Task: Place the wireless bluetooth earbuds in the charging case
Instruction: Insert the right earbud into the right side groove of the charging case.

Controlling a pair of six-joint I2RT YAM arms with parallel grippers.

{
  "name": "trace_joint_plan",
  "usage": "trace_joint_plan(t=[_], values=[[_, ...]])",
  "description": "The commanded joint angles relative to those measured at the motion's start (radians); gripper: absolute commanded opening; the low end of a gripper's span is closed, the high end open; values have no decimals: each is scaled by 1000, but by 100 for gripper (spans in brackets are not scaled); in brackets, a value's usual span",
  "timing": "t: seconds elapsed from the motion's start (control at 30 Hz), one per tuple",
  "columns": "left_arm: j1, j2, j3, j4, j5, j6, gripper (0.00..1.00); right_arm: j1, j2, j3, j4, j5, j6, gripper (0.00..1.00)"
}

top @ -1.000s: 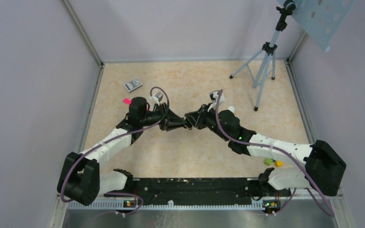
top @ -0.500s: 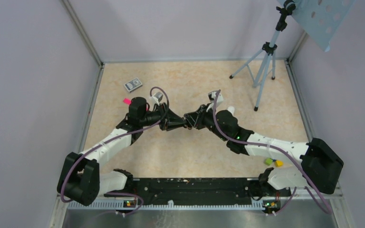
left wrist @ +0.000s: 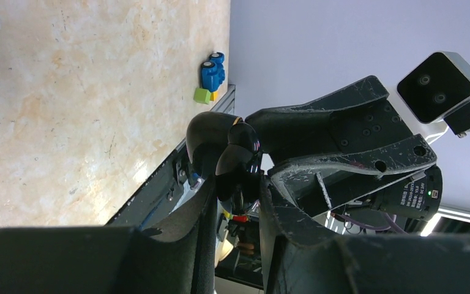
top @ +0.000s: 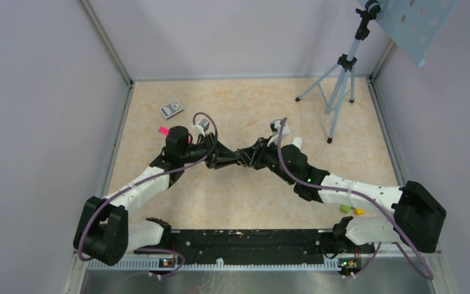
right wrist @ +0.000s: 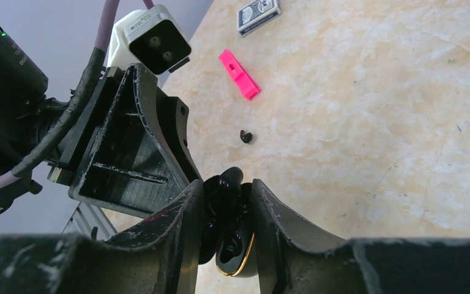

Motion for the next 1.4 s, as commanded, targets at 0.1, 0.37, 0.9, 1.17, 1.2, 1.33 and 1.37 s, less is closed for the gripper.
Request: trace_joint_plan(t=[0.1,0.37,0.9,1.17,1.2,1.33,1.37], values=[[-4,-30,-10,54,-5,5,0,14,-43,6,-19,35,6,41],[49,14,45,11,124,117,0,12,-117,64,-164,79,-72,54],[57,75,213,-276,254,419,0,-153,-13,380,-600,-308,-182,36],[57,69,209,-281,248,418,0,-138,-17,388,-627,-334,-164,37],[57,69,210,-280,251,419,0,-128,-11,391,-631,-331,-165,37],[56,70,215,-284,251,421,0,-84,36,451,-680,-307,-199,39],[56,69,214,-283,251,422,0,-78,49,465,-690,-298,-204,39]])
